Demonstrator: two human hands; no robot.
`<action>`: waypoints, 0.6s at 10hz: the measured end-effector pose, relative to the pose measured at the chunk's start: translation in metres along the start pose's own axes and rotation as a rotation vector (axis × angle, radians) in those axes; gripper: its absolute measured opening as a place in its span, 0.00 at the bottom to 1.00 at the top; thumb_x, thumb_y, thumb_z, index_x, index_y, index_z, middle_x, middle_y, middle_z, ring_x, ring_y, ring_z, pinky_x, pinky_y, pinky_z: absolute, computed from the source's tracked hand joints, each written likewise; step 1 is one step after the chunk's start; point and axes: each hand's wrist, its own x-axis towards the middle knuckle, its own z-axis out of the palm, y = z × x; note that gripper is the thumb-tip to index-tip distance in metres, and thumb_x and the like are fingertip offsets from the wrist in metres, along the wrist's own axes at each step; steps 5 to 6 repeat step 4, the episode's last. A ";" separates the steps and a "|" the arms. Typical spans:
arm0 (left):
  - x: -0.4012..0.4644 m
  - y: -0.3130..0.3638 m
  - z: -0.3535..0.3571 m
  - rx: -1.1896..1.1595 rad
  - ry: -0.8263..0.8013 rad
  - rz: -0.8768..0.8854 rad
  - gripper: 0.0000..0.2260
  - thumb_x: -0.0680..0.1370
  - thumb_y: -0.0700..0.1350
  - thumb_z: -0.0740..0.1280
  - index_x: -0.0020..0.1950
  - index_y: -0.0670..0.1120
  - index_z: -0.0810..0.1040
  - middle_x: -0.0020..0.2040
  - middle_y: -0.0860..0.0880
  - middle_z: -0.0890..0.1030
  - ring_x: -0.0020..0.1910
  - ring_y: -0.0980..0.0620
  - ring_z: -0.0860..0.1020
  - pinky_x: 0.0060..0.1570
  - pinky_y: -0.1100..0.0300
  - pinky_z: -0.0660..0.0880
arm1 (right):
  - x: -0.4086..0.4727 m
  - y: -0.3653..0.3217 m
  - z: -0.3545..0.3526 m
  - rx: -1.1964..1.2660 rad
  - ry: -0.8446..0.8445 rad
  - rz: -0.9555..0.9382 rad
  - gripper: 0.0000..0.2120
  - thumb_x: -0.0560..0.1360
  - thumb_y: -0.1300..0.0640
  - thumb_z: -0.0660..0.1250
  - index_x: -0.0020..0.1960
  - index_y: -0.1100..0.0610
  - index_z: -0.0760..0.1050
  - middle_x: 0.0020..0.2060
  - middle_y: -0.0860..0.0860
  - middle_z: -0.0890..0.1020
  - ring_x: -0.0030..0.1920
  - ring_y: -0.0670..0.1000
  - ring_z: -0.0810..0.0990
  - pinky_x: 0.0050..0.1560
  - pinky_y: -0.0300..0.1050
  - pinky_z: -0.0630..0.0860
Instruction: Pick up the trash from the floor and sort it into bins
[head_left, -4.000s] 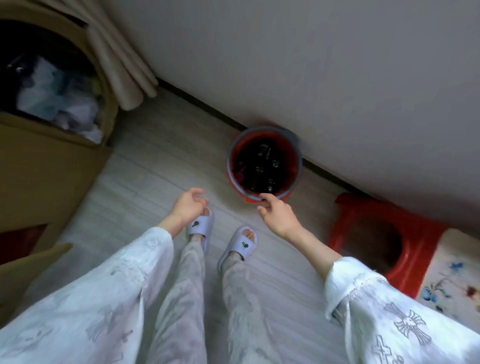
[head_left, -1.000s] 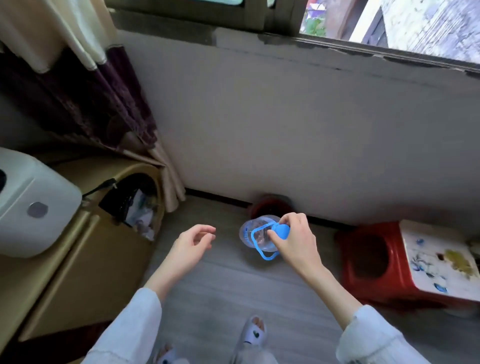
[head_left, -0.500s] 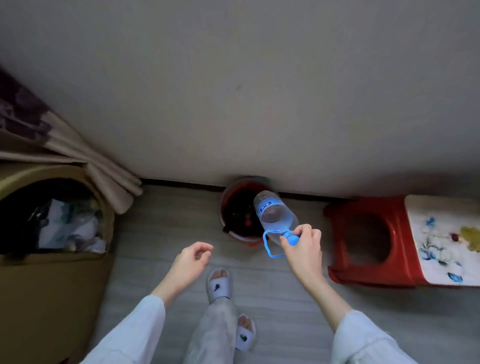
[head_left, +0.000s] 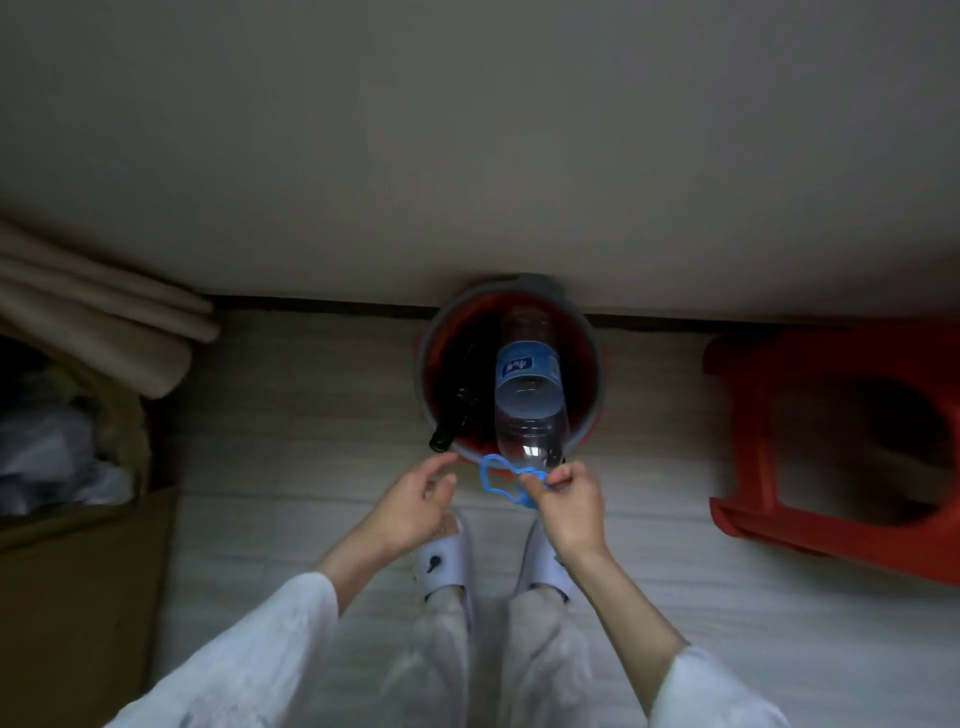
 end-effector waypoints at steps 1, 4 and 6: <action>0.018 -0.003 0.018 -0.052 -0.044 0.028 0.19 0.81 0.42 0.58 0.72 0.46 0.63 0.66 0.46 0.70 0.52 0.61 0.73 0.44 0.79 0.67 | 0.020 0.011 0.017 0.127 -0.137 0.082 0.14 0.69 0.65 0.71 0.44 0.52 0.68 0.40 0.50 0.76 0.44 0.54 0.78 0.54 0.56 0.77; 0.031 0.011 0.021 0.004 -0.089 -0.023 0.22 0.81 0.42 0.56 0.75 0.47 0.56 0.75 0.48 0.57 0.67 0.54 0.68 0.58 0.75 0.61 | 0.042 -0.003 0.001 0.170 -0.358 0.151 0.22 0.77 0.67 0.60 0.70 0.59 0.64 0.53 0.51 0.78 0.62 0.59 0.75 0.64 0.53 0.70; 0.031 0.011 0.021 0.004 -0.089 -0.023 0.22 0.81 0.42 0.56 0.75 0.47 0.56 0.75 0.48 0.57 0.67 0.54 0.68 0.58 0.75 0.61 | 0.042 -0.003 0.001 0.170 -0.358 0.151 0.22 0.77 0.67 0.60 0.70 0.59 0.64 0.53 0.51 0.78 0.62 0.59 0.75 0.64 0.53 0.70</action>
